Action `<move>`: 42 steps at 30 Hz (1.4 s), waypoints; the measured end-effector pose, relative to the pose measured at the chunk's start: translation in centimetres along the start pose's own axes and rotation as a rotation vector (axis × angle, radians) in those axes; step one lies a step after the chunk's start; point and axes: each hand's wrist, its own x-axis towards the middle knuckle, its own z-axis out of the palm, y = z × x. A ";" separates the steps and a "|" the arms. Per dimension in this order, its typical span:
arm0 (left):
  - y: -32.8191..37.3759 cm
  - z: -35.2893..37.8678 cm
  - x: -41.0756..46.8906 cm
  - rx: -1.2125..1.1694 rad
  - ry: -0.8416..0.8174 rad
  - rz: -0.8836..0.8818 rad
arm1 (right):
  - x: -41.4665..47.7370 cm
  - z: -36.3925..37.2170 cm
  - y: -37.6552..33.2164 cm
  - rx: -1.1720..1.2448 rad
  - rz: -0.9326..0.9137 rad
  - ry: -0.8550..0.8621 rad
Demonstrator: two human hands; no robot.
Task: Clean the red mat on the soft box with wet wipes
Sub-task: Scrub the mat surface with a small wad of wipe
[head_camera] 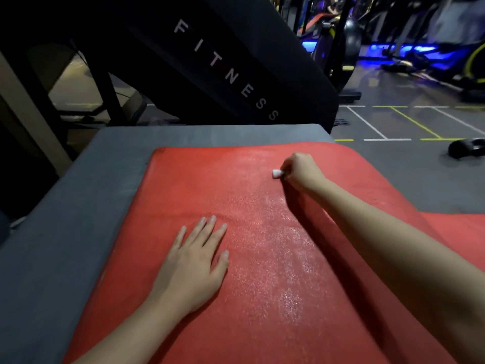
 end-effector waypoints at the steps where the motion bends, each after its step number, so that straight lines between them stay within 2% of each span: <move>1: 0.1 0.1 -0.1 -0.009 0.001 -0.006 | -0.3 0.0 0.2 -0.012 -0.024 -0.027; 5: 0.4 -0.4 0.1 -0.024 0.000 -0.015 | -0.3 -0.1 0.7 -0.034 -0.081 -0.043; 10: 0.2 -0.3 0.1 -0.015 0.002 -0.023 | 4.3 1.6 0.1 -0.005 -0.011 0.055; 14: 0.3 -0.4 0.2 -0.019 -0.007 -0.025 | 6.0 2.8 -0.2 0.094 0.139 0.062; 17: 0.4 -0.5 0.2 -0.022 -0.005 -0.020 | 4.9 3.2 -0.4 -0.031 0.065 0.036; 20: 0.3 -0.1 0.2 -0.008 0.015 -0.007 | 4.5 3.1 0.3 -0.055 -0.040 0.026; 31: -0.1 0.4 0.4 -0.037 0.034 -0.012 | 12.2 3.0 2.1 -0.024 0.058 0.072; 34: -0.1 0.3 0.4 -0.023 0.022 -0.020 | 11.4 2.2 2.4 -0.071 0.030 0.018; 39: 0.2 0.1 0.3 -0.021 0.021 -0.025 | 8.0 -0.3 3.4 -0.183 -0.034 -0.182; 42: 0.3 0.1 0.4 -0.035 0.005 -0.038 | 6.9 -0.6 3.6 -0.103 -0.012 -0.158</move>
